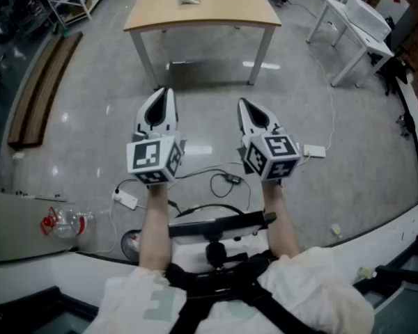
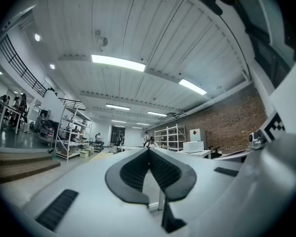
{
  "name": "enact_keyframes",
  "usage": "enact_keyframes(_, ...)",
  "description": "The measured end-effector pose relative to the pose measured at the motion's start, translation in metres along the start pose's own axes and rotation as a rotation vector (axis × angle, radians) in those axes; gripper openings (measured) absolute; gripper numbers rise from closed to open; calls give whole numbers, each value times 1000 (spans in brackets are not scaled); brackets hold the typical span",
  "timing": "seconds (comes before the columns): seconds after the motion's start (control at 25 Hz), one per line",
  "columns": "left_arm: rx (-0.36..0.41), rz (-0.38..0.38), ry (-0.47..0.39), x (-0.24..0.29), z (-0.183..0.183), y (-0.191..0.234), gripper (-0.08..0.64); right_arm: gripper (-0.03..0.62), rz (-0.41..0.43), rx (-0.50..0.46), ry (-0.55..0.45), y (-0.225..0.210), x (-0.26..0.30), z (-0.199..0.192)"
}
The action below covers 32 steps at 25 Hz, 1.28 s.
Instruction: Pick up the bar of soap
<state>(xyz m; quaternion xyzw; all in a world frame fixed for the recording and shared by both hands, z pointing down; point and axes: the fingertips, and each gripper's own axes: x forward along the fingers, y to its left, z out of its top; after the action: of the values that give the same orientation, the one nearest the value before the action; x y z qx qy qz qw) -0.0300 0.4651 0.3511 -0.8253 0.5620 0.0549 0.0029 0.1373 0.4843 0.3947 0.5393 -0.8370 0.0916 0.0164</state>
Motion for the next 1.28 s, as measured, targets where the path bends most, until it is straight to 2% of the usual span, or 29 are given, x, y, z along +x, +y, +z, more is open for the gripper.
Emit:
enact_keyframes(0.28, 2, 10, -21, 12, -11, -13, 12, 3, 35, 21, -41, -24, -2, 8)
enact_keyframes(0.44, 22, 16, -5, 16, -17, -23, 12, 5, 55, 29, -25, -39, -8, -8)
enact_keyframes(0.68, -48, 30, -36, 1, -19, -31, 12, 5, 125, 61, 11, -40, -11, -21)
enact_keyframes(0.84, -49, 60, -26, 10, -26, -21, 12, 5, 150, 58, 29, -42, 4, -24)
enact_keyframes(1.04, -57, 61, -31, 67, -29, 8, 12, 5, 161, 66, 67, -64, 62, -21)
enact_keyframes(1.2, -80, 48, -93, 147, -39, 59, 12, 6, 159, 56, 77, -88, 152, -18)
enact_keyframes(1.28, -88, 42, -95, 192, -46, 92, 12, 6, 148, 71, 101, -98, 205, -15)
